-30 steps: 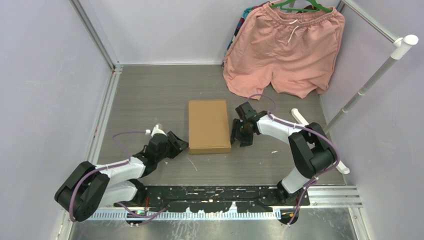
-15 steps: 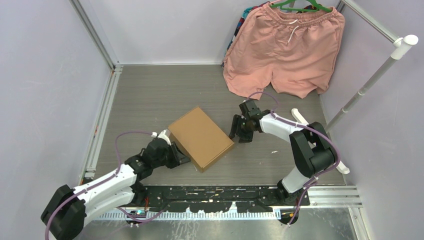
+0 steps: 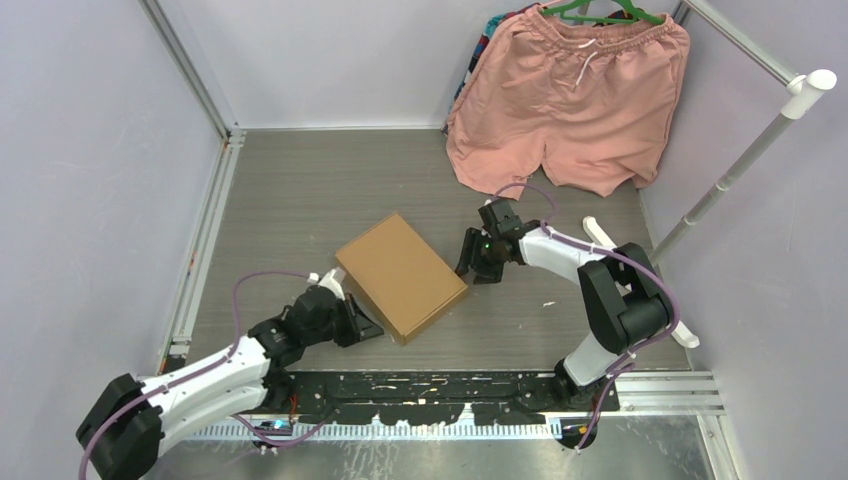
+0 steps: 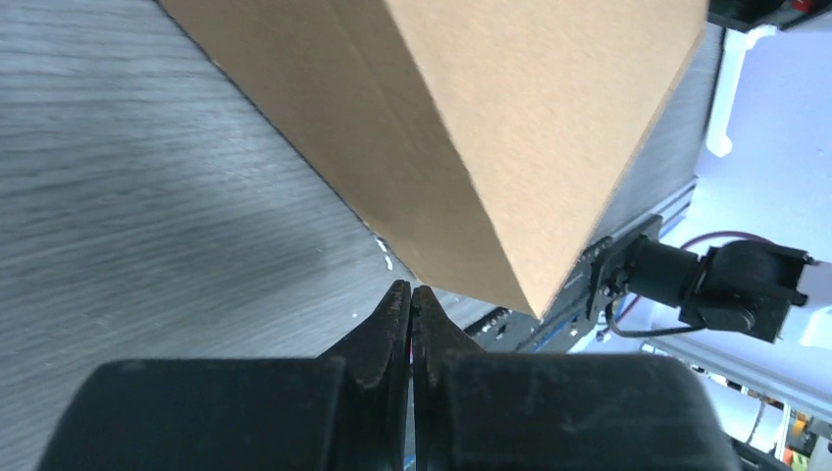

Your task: Fold the paper box

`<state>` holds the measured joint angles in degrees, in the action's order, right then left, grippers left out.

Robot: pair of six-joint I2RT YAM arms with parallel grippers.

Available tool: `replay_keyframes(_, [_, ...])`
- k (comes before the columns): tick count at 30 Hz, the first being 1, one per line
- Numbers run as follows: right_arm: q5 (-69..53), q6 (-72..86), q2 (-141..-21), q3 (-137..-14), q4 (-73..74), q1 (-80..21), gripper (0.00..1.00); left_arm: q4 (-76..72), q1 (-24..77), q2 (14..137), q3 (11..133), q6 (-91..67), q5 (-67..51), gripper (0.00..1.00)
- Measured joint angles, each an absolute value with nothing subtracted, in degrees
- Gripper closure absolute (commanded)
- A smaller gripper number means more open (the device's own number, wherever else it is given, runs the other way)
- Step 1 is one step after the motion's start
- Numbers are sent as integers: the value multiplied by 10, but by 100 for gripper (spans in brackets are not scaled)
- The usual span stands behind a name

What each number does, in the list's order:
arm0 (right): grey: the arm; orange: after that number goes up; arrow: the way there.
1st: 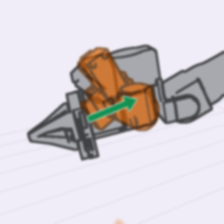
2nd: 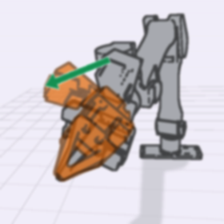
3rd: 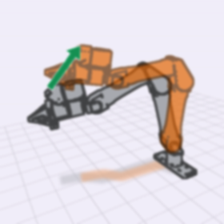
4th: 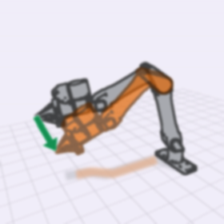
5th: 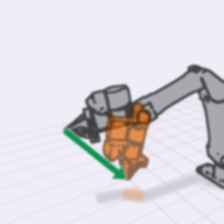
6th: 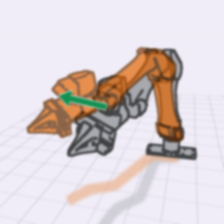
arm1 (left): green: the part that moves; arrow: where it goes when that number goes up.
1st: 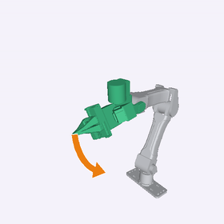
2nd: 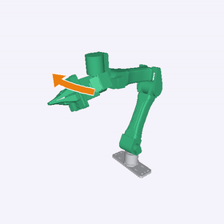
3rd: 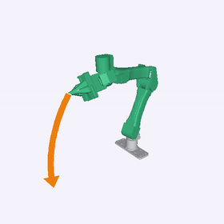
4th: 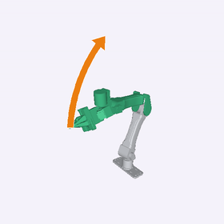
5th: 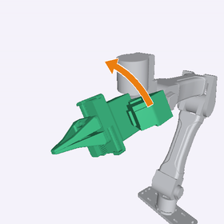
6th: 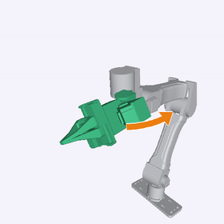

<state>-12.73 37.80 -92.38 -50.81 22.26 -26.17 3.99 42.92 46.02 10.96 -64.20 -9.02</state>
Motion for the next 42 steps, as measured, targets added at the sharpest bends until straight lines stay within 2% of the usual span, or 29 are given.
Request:
replay_keyframes(6, [-134, 385, -924, -497, 205, -264, 43, 24, 481, 435, 94, -675, -60, 97])
replay_keyframes(15, [-141, 398, -924, -485, 183, -277, 43, -28, 573, 512, 79, -716, 2, 97])
replay_keyframes(31, [-146, 409, -919, -471, 156, -284, 44, 41, 575, 420, 76, -719, 79, 95])
replay_keyframes(36, [-143, 413, -919, -470, 151, -295, 44, 18, 575, 463, 70, -723, 77, 95])
replay_keyframes(42, [-100, 435, -919, -470, 127, -314, 45, -80, 583, 552, 70, -734, 48, 96])
